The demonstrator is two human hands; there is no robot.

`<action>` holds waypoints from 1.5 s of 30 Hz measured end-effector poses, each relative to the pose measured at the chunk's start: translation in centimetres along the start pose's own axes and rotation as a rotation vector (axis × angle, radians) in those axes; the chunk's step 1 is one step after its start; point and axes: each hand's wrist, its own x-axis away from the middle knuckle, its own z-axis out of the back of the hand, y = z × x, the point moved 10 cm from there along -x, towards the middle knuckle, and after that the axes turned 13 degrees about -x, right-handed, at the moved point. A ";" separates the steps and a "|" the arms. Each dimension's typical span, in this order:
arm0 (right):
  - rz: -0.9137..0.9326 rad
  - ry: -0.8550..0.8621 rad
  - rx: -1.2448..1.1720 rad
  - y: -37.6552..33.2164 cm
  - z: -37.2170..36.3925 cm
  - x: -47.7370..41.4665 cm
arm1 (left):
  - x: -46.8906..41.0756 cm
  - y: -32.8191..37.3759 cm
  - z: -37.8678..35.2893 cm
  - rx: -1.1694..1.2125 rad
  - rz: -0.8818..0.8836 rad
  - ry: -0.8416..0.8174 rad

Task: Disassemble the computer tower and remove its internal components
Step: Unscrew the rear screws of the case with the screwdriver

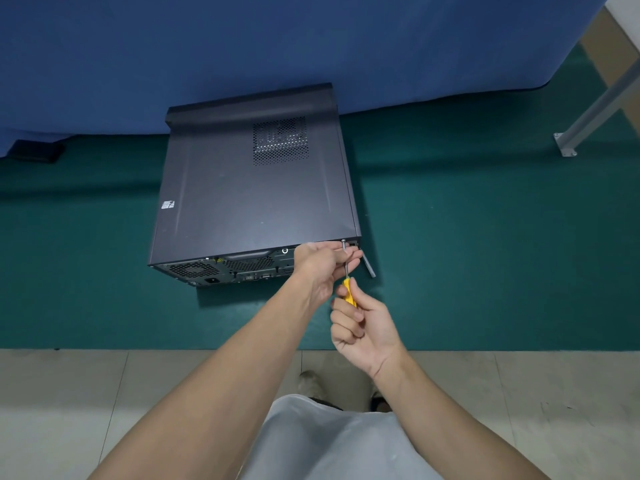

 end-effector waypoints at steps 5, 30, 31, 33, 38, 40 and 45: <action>0.336 0.346 0.568 -3.0 1.2 0.8 | 0.0 -0.2 -0.4 0.013 -0.001 -0.035; 0.417 0.484 1.174 -5.6 -1.1 3.1 | 0.5 0.7 0.4 -0.213 -0.068 0.077; 0.366 0.445 1.076 -5.3 -0.9 2.9 | 0.5 0.7 0.3 -0.197 -0.067 0.067; 0.202 0.330 0.803 -4.1 -0.7 2.6 | 0.5 0.5 -0.2 -0.156 -0.060 0.020; 0.070 0.244 0.693 -3.3 -0.8 2.7 | 0.6 0.1 -0.4 -0.073 -0.058 -0.056; 0.186 0.325 0.889 -4.2 -0.9 2.8 | 0.8 0.0 -0.2 -0.069 -0.062 -0.015; 0.315 0.408 1.021 -5.5 -0.7 2.7 | 0.7 0.2 0.4 -0.132 -0.083 0.127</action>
